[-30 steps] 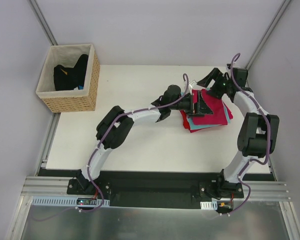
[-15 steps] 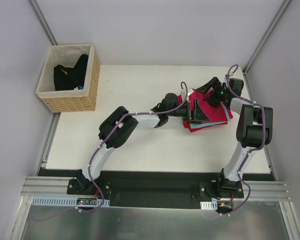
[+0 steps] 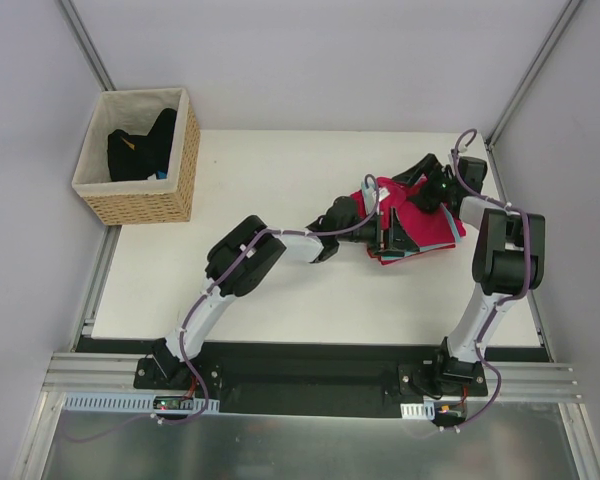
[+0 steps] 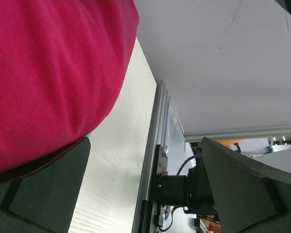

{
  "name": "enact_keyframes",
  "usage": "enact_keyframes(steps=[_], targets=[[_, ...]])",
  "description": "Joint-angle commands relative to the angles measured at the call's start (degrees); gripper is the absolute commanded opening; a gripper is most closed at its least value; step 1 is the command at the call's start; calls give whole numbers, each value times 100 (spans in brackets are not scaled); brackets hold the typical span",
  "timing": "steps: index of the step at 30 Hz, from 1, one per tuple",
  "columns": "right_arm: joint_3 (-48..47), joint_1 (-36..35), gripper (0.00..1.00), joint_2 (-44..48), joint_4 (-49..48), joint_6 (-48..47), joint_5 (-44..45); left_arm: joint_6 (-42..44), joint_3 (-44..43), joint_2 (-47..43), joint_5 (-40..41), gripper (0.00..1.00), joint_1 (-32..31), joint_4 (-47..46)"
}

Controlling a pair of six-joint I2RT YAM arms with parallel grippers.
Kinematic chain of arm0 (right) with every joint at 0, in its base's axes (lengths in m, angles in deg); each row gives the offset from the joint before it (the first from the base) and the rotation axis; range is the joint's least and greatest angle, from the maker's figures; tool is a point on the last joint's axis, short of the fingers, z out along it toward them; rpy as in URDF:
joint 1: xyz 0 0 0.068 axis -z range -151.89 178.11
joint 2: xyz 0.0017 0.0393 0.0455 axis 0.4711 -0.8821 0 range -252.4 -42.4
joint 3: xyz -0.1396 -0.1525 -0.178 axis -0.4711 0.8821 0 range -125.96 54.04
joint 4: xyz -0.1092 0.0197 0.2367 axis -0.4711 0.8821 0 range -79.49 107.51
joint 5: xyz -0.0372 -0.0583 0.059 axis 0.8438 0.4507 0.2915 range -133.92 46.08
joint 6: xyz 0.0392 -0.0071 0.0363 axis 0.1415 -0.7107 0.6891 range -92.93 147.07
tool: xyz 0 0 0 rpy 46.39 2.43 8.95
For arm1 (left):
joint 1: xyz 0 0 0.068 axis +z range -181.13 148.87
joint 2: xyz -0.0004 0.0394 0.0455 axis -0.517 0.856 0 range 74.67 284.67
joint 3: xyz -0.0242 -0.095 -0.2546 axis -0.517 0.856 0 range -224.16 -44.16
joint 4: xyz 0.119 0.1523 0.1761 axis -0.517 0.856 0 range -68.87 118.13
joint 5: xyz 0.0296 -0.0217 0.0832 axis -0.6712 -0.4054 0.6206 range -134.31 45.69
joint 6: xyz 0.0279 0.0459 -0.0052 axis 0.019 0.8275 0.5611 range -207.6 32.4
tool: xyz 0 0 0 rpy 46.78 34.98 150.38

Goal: Fold and stack the t-shirts

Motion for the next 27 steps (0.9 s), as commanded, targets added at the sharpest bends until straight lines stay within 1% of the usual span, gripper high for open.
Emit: enact_keyframes(steps=[1, 2, 3, 4, 5, 6, 7, 8, 9, 10, 11, 12, 14, 15, 17, 19, 20, 23, 24, 26, 27], targets=[[323, 15, 99, 181, 321, -210, 421, 46, 147, 47, -49, 99, -74, -221], [384, 16, 99, 330, 338, -236, 622, 98, 183, -23, -58, 99, -65, -212], [472, 16, 99, 749, 434, -271, 728, 142, 218, -119, -58, 99, -73, -168], [508, 7, 99, 979, 496, -306, 843, 213, 271, -381, -49, 99, -47, 84], [534, 7, 99, 1269, 593, -420, 1140, 439, 245, -541, -40, 99, -56, 348], [552, 7, 100, 1533, 828, -482, 1282, 616, 193, -708, -58, 99, -47, 733], [552, 7, 100, 2101, 927, -535, 1388, 800, 122, -1092, 12, 99, -47, 1346], [534, 7, 100, 2368, 1023, -640, 1563, 1150, 78, -1287, 65, 99, -56, 1692], [526, -2, 100, 2623, 1224, -710, 1634, 1328, 17, -1472, 135, 99, -47, 2043], [456, -46, 100, 3139, 1331, -781, 1687, 1503, -236, -1752, 249, 99, -47, 2839], [403, -55, 100, 3361, 1375, -894, 1774, 1810, -369, -1886, 320, 99, -56, 3186], [350, -72, 100, 3590, 1750, -922, 1793, 1935, -492, -2000, 381, 99, -47, 3477], [166, -72, 100, 4133, 1990, -983, 1723, 2102, -678, -2343, 434, 99, -47, 3969], [87, -90, 97, 4285, 2287, -1027, 1705, 2103, -661, -2466, 461, 99, -30, 4059], [-45, -107, 96, 4714, 2500, -1124, 1531, 2216, -564, -2870, 557, 99, -29, 4226], [-81, -160, 96, 4988, 2860, -1203, 1459, 2340, -451, -3264, 951, 99, -29, 4796], [-55, -195, 96, 5233, 3096, -1264, 1389, 2523, -406, -3389, 1432, 99, -29, 5337], [269, -380, 96, 5674, 3335, -1396, 1485, 2770, -55, -3872, 2049, 99, -12, 5913], [401, -467, 96, 5971, 3344, -1379, 1494, 2814, 233, -4152, 2530, 99, -3, 6210], [717, -590, 96, 6192, 3432, -1405, 1494, 2920, 586, -4478, 3042, 99, -3, 6397], [823, -643, 96, 6341, 3485, -1414, 1546, 2929, 927, -4810, 3593, 99, -12, 6606]])
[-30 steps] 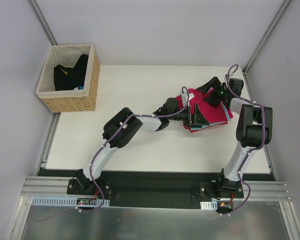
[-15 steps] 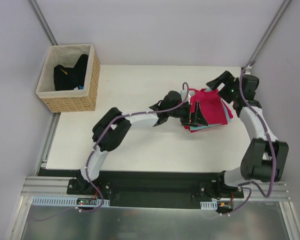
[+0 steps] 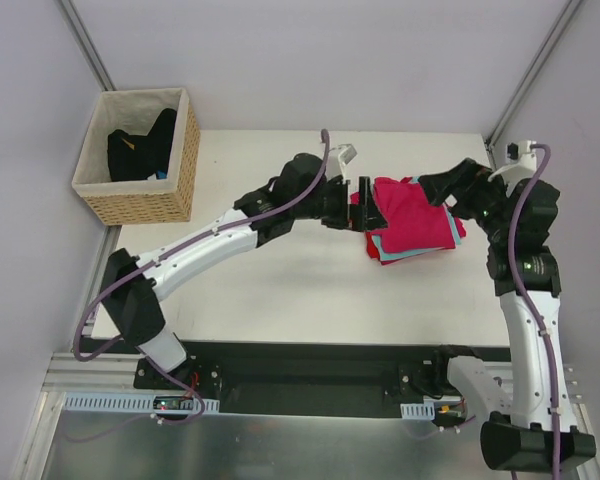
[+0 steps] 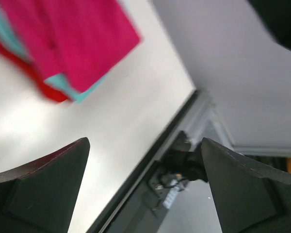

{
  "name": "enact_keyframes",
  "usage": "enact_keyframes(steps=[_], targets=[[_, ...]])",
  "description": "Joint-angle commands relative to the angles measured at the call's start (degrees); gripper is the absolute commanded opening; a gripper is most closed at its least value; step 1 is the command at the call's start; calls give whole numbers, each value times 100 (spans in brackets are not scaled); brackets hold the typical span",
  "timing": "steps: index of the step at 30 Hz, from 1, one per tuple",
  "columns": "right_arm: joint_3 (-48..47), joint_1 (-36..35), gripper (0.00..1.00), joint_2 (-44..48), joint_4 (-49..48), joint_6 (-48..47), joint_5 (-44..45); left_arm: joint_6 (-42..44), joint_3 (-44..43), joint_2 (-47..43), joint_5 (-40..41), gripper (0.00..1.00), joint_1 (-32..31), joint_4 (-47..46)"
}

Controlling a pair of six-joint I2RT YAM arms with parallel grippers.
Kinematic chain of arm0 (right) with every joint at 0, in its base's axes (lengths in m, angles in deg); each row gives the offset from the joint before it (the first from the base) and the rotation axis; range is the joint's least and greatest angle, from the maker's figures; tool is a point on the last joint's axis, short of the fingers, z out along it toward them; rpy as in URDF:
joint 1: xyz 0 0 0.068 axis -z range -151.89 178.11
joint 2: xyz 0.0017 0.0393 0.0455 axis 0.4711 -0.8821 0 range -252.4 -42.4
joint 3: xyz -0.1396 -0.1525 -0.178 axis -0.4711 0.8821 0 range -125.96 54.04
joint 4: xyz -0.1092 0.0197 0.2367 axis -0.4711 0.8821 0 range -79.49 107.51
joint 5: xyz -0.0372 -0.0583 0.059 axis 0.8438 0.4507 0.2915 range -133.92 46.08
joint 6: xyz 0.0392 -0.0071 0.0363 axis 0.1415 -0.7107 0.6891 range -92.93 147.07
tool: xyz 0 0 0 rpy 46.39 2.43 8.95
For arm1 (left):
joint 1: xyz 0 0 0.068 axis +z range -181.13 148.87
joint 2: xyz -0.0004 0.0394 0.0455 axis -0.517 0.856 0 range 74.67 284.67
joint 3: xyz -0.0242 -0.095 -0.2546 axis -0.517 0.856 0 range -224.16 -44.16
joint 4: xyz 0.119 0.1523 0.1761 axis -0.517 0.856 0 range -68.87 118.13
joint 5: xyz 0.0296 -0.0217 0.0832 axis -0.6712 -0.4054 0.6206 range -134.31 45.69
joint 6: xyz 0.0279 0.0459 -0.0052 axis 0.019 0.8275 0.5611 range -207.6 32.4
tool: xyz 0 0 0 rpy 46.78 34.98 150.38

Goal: Fold and stack the t-shirts

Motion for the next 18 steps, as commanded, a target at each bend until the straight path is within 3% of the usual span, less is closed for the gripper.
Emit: enact_keyframes(steps=[1, 7, 12, 18], targets=[[568, -344, 96, 505, 628, -218, 2, 422, 971, -881, 1910, 99, -5, 1323], [1272, -1073, 96, 839, 795, -306, 387, 475, 2062, -2358, 3527, 99, 12, 1788], [1413, -1557, 96, 848, 787, -359, 695, 422, 2536, -3166, 3846, 99, 12, 1983], [1404, -1944, 96, 743, 726, -377, 950, 317, 2818, -3519, 3969, 99, 4, 2088]])
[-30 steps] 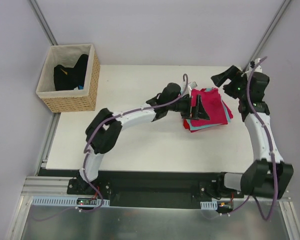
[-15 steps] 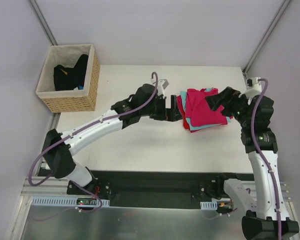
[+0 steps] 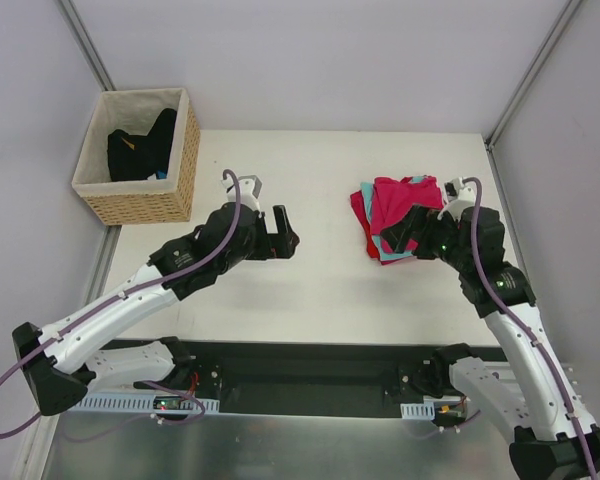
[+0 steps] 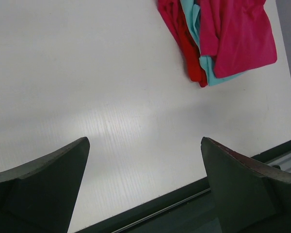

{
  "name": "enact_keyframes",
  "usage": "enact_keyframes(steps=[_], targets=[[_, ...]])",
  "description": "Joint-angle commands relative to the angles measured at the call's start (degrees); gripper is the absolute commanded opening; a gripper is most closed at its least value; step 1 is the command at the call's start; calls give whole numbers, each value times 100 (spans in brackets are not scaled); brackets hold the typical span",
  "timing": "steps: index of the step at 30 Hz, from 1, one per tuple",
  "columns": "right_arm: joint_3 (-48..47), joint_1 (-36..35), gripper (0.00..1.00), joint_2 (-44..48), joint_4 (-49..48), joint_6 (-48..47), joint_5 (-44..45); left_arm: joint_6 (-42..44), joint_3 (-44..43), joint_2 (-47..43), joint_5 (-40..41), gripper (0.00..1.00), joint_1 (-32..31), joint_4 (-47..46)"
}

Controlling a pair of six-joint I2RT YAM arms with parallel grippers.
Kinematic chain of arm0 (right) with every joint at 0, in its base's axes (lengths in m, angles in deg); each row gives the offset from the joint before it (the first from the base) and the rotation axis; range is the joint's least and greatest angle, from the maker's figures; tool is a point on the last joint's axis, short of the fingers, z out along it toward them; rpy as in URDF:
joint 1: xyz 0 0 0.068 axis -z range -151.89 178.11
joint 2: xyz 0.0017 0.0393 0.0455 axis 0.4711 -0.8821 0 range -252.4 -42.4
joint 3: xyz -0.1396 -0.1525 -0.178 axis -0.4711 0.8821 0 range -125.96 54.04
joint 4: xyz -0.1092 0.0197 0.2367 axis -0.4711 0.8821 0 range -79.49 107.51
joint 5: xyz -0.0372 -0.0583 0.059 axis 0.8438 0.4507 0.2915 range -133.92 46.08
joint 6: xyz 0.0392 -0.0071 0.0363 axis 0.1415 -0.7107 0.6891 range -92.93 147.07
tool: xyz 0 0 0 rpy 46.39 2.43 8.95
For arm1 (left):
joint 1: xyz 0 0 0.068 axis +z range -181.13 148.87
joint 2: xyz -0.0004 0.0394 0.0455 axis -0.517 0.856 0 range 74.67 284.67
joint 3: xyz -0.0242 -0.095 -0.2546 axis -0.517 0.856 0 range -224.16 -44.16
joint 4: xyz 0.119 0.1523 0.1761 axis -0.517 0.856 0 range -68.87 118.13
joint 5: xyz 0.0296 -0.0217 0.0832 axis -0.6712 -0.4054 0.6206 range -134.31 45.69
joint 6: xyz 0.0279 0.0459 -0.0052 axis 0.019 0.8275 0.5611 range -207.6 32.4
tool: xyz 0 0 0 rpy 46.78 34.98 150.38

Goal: Fold and stack the t-shirts

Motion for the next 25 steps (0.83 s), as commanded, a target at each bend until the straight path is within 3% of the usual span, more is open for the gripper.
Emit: enact_keyframes(steps=[1, 19, 25], targets=[[-36, -255, 96, -5, -193, -136, 351, 28, 220, -120, 345, 99, 6, 178], [-405, -1134, 96, -347, -157, -216, 1011, -69, 272, -217, 442, 99, 6, 196], [-572, -1669, 96, -558, -78, -277, 1828, -42, 343, -375, 503, 99, -3, 196]])
